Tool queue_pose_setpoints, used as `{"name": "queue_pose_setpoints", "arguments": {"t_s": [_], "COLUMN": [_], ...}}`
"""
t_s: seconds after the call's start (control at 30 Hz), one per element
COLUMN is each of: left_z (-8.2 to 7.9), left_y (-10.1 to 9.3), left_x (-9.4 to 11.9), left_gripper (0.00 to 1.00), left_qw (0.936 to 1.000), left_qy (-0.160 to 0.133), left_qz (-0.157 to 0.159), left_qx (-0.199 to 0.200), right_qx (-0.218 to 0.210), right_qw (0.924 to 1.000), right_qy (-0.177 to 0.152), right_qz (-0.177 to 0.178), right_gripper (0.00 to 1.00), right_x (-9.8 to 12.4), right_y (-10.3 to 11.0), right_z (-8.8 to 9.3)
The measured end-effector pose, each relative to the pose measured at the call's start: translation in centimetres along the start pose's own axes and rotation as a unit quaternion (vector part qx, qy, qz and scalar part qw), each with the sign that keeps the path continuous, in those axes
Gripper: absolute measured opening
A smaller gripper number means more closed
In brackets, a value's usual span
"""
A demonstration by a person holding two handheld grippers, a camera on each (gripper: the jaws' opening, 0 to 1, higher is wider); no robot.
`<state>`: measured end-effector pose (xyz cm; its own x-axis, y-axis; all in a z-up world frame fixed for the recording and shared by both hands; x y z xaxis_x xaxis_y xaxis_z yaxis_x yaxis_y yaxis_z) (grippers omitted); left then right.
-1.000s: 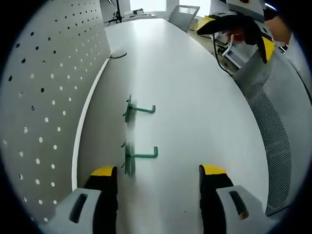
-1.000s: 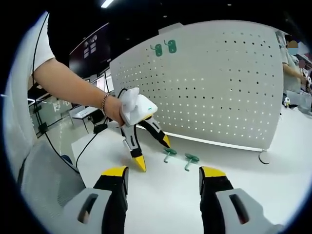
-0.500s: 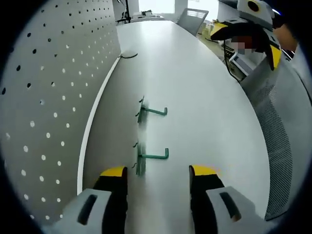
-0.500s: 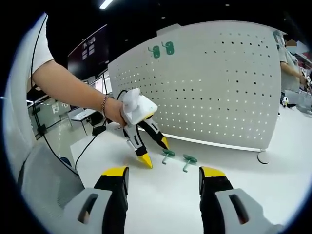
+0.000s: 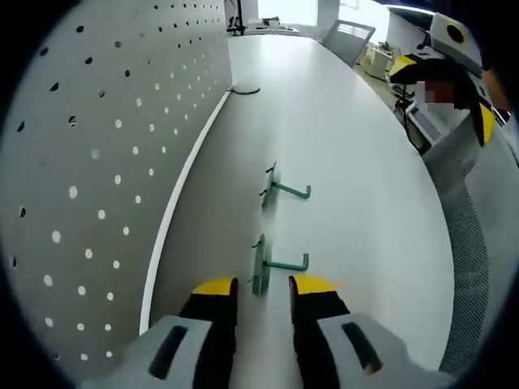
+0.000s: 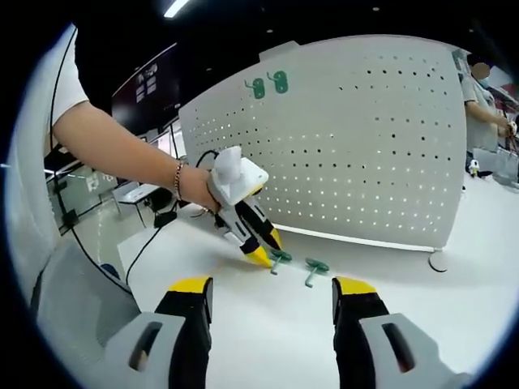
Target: Insert the hook assembly into the mounting plate slot until the hook locks in place.
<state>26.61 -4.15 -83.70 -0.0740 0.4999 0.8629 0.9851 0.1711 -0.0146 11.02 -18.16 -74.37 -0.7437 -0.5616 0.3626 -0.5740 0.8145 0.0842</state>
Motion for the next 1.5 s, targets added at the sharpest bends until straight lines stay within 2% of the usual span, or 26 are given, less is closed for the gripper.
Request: {"name": "queue_pose_setpoints", "arguments": {"t_s": [0.37,0.63,1.5], "left_z": [-0.33,-0.55,-0.55], "left_y": [0.44,0.48,0.63], "left_x": [-0.20,-0.26,-0.45], "left_gripper": [0.14,0.05,0.03], "left_qw": [0.9998,0.9994,0.9993], "left_qy": [0.002,0.006,0.003], "left_qz": [-0.019,-0.033,-0.033], "left_qx": [0.000,-0.014,-0.014], "right_qx": [0.000,-0.001,-0.006], "right_qw": [1.0000,1.0000,1.0000], "right_qy": [0.002,0.002,-0.001], "right_qz": [-0.006,-0.005,-0.001], "right_gripper": [0.60,0.60,0.59], "right_x": [-0.09,-0.10,0.01], "right_y": [0.19,0.12,-0.02], "right_z": [0.03,0.06,0.01]}}
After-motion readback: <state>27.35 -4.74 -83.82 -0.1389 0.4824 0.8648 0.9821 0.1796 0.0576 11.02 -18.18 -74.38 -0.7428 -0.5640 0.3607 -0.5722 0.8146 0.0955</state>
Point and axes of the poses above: the point that each gripper's makers call its tool centre point, and the gripper's own axes: x roughly backward along the fingers, y roughly to its left, z roughly out of its underside, the point moved 5 cm from there along x, roughly backward along the fingers, and after that the axes turned 4 degrees about x, right-handed, at the moved point
